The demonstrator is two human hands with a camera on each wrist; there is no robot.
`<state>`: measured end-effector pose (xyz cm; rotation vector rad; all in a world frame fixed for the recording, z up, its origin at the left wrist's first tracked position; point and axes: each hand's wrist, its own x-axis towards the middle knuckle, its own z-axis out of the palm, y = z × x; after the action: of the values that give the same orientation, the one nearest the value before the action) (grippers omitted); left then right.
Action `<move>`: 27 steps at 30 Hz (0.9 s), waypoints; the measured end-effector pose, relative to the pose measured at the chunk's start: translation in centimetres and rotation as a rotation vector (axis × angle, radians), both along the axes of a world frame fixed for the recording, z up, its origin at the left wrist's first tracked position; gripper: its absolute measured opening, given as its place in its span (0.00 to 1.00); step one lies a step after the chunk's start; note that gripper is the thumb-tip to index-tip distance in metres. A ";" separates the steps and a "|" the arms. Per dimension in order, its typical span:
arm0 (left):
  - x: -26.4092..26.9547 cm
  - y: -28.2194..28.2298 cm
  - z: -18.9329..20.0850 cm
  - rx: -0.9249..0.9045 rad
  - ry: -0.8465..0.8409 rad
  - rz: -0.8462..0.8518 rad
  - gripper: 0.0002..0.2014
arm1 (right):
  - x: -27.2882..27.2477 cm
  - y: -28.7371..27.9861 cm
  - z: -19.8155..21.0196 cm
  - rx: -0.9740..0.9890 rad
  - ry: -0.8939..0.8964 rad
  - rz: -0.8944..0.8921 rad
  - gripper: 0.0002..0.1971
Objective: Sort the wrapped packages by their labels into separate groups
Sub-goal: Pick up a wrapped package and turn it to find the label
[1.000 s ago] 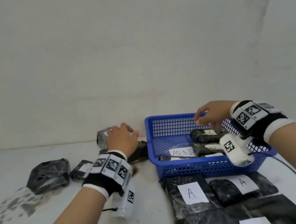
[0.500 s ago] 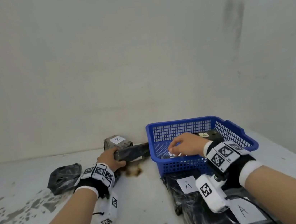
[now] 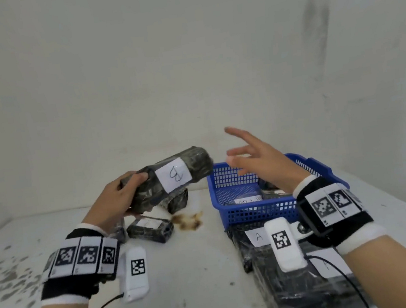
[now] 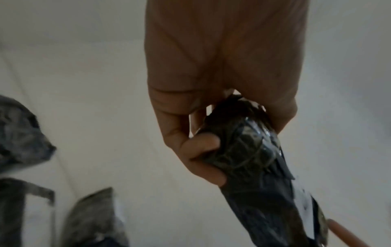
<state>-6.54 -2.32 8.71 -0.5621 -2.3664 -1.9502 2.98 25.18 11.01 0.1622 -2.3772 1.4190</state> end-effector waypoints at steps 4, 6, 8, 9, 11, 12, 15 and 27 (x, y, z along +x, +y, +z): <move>4.4 0.8 0.6 0.113 0.013 -0.042 0.10 | 2.0 -1.0 0.4 -0.132 0.007 0.249 0.35; 5.6 1.3 0.4 0.145 0.042 -0.066 0.12 | 2.8 -1.1 -0.1 -0.203 -0.003 0.351 0.34; 6.3 1.5 0.2 0.195 0.065 -0.051 0.14 | 3.3 -1.2 -0.8 -0.226 -0.004 0.363 0.35; 6.5 1.5 0.0 0.223 0.063 -0.048 0.16 | 3.4 -1.3 -1.1 -0.230 0.007 0.340 0.35; 6.7 1.2 -0.3 0.296 0.010 -0.105 0.22 | 3.4 -1.6 -1.8 -0.234 0.043 0.270 0.31; 6.8 1.1 -0.5 0.341 -0.018 -0.148 0.24 | 3.4 -1.6 -2.1 -0.243 0.056 0.242 0.29; 7.2 0.8 -0.9 0.388 0.002 -0.168 0.27 | 3.7 -2.1 -2.8 -0.326 0.039 0.213 0.27; 7.7 2.0 -3.3 0.404 0.128 -0.062 0.27 | 3.7 -3.4 -5.6 -0.448 0.172 0.065 0.23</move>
<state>1.16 -0.29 5.36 -0.7096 -1.8277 -2.2550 6.67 21.81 5.42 0.2326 -1.8805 1.8453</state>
